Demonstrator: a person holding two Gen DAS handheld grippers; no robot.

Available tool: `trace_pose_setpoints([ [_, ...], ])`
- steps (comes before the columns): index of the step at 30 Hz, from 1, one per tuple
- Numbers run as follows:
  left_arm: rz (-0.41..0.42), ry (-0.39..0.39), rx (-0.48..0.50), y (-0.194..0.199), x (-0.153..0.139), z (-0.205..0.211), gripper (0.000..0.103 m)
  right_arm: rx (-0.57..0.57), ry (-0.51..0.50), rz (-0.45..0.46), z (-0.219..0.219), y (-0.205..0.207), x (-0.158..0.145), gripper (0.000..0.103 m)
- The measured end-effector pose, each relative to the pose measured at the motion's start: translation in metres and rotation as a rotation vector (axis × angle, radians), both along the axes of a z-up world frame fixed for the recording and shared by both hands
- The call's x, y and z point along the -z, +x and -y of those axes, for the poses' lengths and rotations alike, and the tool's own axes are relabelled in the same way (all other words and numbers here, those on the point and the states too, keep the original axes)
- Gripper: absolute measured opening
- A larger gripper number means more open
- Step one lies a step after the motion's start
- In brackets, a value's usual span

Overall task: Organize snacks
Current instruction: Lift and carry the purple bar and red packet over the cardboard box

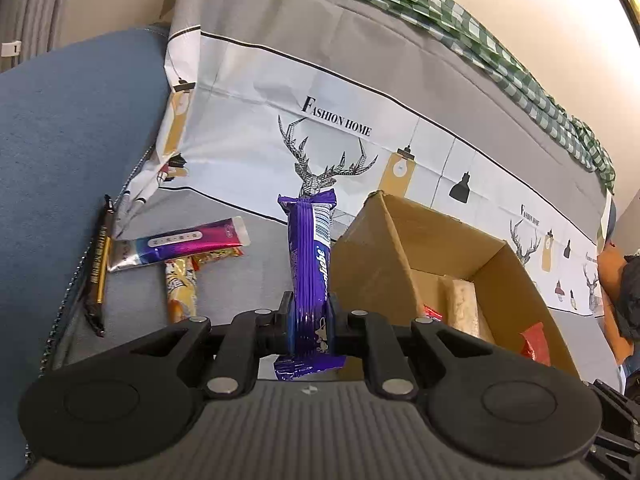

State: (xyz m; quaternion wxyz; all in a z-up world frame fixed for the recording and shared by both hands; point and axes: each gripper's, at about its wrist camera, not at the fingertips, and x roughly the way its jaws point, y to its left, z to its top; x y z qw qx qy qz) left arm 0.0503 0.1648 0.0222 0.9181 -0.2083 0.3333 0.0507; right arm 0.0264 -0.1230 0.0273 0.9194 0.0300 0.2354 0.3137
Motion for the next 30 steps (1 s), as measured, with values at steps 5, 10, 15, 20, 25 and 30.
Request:
trace_pose_setpoints([
  [5, 0.024, 0.002, 0.016, 0.006, -0.002, 0.010, 0.016, 0.030, 0.002, -0.005, 0.005, 0.004, 0.002, 0.044],
  [10, 0.034, -0.003, 0.034, 0.009, -0.003, 0.019, 0.016, 0.059, 0.000, -0.007, 0.007, 0.008, 0.002, 0.044],
  [15, 0.037, 0.003, 0.050, 0.012, -0.003, 0.027, 0.016, 0.078, 0.000, -0.025, 0.008, 0.012, 0.004, 0.044],
  [20, 0.039, 0.011, 0.061, 0.013, -0.004, 0.031, 0.016, 0.085, -0.008, -0.036, 0.008, 0.013, 0.005, 0.044],
  [25, 0.041, 0.001, 0.063, 0.014, -0.004, 0.030, 0.016, 0.094, -0.008, -0.037, 0.010, 0.013, 0.004, 0.044],
  [30, 0.042, -0.004, 0.067, 0.014, -0.005, 0.030, 0.016, 0.100, -0.010, -0.045, 0.009, 0.014, 0.005, 0.044],
])
